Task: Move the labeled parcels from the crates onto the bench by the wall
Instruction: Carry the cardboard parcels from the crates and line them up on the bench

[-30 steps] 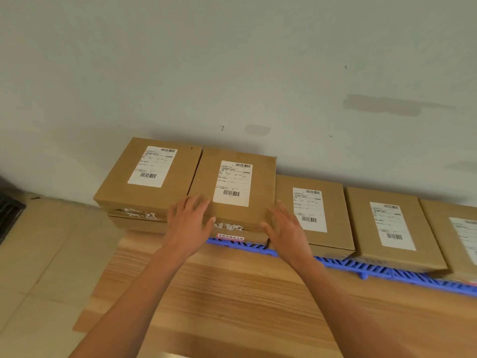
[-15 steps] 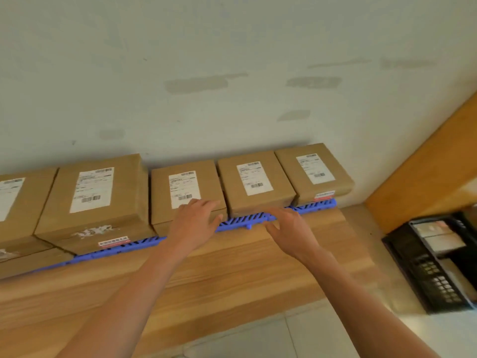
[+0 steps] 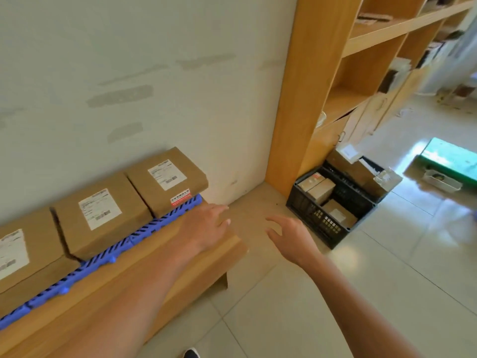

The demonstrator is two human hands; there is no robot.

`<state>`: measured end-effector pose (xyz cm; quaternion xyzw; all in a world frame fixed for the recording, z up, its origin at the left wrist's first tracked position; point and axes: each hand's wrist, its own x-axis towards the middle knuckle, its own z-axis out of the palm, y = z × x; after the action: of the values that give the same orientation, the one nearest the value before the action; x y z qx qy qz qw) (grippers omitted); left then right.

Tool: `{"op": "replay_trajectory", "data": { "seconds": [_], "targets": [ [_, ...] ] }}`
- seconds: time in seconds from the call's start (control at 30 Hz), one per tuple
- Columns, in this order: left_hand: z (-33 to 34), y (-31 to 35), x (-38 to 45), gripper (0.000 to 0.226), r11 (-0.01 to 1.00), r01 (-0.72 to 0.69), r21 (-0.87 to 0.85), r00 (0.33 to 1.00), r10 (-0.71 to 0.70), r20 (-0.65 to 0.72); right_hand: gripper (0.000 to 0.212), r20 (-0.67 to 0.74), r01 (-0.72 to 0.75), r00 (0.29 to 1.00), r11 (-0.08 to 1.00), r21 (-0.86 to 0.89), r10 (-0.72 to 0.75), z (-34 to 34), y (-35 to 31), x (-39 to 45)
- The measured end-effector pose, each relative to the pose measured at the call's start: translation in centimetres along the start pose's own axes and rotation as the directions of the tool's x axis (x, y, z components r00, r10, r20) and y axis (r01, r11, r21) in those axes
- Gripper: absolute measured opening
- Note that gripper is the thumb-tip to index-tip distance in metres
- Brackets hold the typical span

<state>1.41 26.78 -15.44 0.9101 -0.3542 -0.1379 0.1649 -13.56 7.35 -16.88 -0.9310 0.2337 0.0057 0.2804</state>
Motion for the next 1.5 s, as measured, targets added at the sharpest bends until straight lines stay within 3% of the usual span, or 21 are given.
{"op": "replay_trajectory", "data": {
  "seconds": [0.33, 0.57, 1.03, 1.5],
  "targets": [
    [8.4, 9.5, 15.6, 0.047, 0.988, -0.152, -0.036, 0.97, 0.156, 0.184, 0.04, 0.004, -0.259, 0.966, 0.963, 0.068, 0.259, -4.2, 13.9, 5.0],
    [12.8, 14.6, 28.3, 0.046, 0.971, -0.209, -0.119, 0.92, 0.236, 0.312, 0.046, -0.015, -0.459, 0.885, 0.878, 0.138, 0.465, -8.7, 20.8, 11.7],
    [17.3, 28.8, 46.4, 0.046, 0.916, -0.379, -0.134, 0.817, 0.398, 0.417, 0.048, -0.024, -0.617, 0.763, 0.74, 0.267, 0.646, -15.3, 34.5, 20.8],
    [31.0, 40.1, 63.9, 0.049, 0.975, -0.173, -0.136, 0.78, 0.22, 0.586, 0.054, 0.165, -0.701, 0.687, 0.586, 0.406, 0.708, -17.5, 57.5, 33.8]
  ]
}}
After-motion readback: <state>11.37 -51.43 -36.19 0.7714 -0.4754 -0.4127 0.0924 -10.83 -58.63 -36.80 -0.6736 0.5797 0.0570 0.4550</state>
